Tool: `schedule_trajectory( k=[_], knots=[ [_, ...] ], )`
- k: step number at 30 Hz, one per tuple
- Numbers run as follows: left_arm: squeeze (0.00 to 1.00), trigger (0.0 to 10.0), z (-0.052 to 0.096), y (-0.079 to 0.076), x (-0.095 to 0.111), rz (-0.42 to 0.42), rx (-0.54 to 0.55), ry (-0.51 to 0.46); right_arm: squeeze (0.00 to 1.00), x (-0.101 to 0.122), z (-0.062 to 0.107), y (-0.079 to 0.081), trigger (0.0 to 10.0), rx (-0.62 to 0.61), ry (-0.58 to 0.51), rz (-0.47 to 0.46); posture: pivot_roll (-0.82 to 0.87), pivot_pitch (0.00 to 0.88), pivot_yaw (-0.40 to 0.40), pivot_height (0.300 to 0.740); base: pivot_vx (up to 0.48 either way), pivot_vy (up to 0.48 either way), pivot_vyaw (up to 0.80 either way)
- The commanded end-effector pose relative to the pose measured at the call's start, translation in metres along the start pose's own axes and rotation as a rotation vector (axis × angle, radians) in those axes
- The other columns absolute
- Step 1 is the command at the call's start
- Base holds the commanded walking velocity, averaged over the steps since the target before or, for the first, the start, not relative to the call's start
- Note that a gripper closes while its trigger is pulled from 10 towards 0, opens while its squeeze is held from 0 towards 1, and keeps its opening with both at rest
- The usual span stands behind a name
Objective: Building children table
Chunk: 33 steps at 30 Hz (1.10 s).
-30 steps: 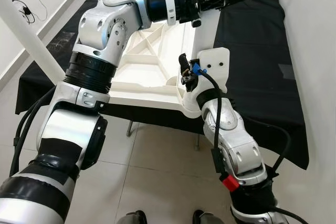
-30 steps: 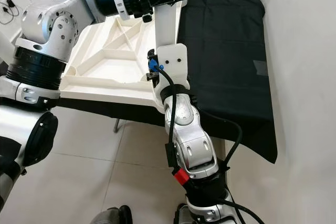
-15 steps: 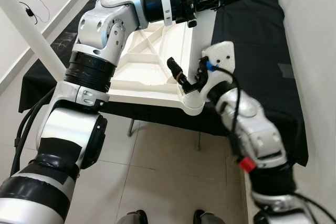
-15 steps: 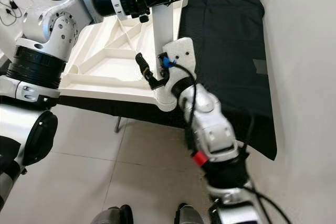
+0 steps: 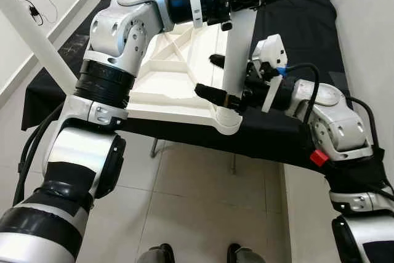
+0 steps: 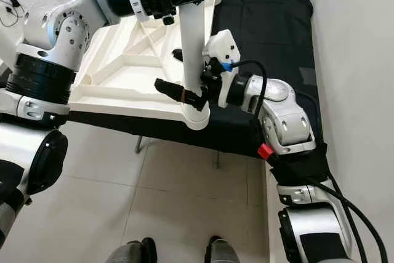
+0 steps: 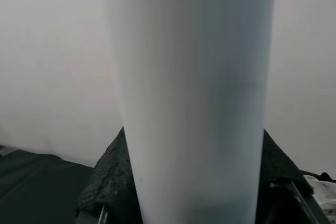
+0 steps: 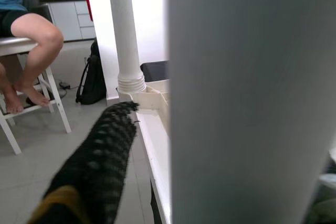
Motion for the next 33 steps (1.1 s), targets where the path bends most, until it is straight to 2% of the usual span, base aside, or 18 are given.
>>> schedule_trajectory(
  k=[1,5,15,16,17,22,23,26,30,32,33],
  knots=[
    [0.00,0.0,0.000,0.000,-0.002,-0.026,-0.002,0.039,0.00,-0.002,-0.002,0.006,0.0,0.058,-0.002,-0.008,0.04,0.266,0.076,0.740,0.000,0.000,0.00],
    [0.00,0.0,-0.001,0.001,0.000,-0.027,-0.002,0.033,0.00,-0.006,0.001,0.005,0.0,0.126,0.003,-0.023,0.04,0.268,0.077,0.740,0.000,0.000,0.00],
    [0.00,0.0,-0.003,0.000,0.002,-0.034,0.010,0.014,0.00,-0.010,0.003,0.001,0.0,0.149,0.007,-0.012,0.04,0.269,0.075,0.740,0.000,0.000,0.00],
    [0.07,1.3,-0.003,0.001,0.003,-0.037,0.013,0.011,0.00,-0.009,0.002,0.000,0.0,0.136,0.002,-0.010,0.04,0.267,0.079,0.740,0.000,0.000,0.00],
    [1.00,10.0,-0.002,0.003,0.005,-0.035,0.024,0.005,0.00,-0.010,0.001,-0.001,0.0,0.107,-0.002,-0.006,0.04,0.265,0.081,0.740,0.000,0.000,0.00],
    [1.00,10.0,0.001,0.008,0.014,-0.031,0.062,-0.027,0.00,-0.012,-0.002,-0.001,0.0,0.056,-0.012,-0.008,0.03,0.262,0.080,0.740,0.000,0.000,0.00],
    [1.00,10.0,0.004,0.011,0.023,-0.017,0.088,-0.063,0.00,-0.015,-0.003,-0.004,0.0,-0.011,-0.003,-0.008,0.03,0.261,0.079,0.740,0.000,0.000,0.00],
    [1.00,10.0,0.009,0.013,0.030,-0.018,0.108,-0.084,0.00,-0.017,-0.004,-0.005,0.0,-0.062,0.007,-0.003,0.02,0.255,0.071,0.740,0.000,0.000,0.00],
    [1.00,10.0,0.034,0.015,0.049,-0.031,0.196,-0.132,0.00,-0.027,-0.007,-0.003,0.0,-0.235,0.037,0.014,0.03,0.256,0.059,0.740,0.000,0.000,0.00],
    [1.00,10.0,0.038,0.016,0.050,-0.034,0.212,-0.131,0.00,-0.029,-0.006,-0.003,0.0,-0.275,0.046,0.028,0.03,0.256,0.059,0.740,0.000,0.000,0.00],
    [1.00,10.0,0.046,0.016,0.050,-0.028,0.240,-0.129,0.00,-0.031,-0.006,-0.007,0.0,-0.376,0.041,0.016,0.03,0.251,0.052,0.740,0.000,0.000,0.00]
  ],
)
Point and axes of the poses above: a point about 5 cm out from each wrist's last joint towards the gripper, its own z axis pointing back from the gripper into the wrist, its own x axis along the axis of the wrist's last joint, y = z × x, the point moved 3 cm from there along -z, pointing out of the wrist towards the gripper, and after that the axes turned 8 degrees about -z, right-handed, at the moved point
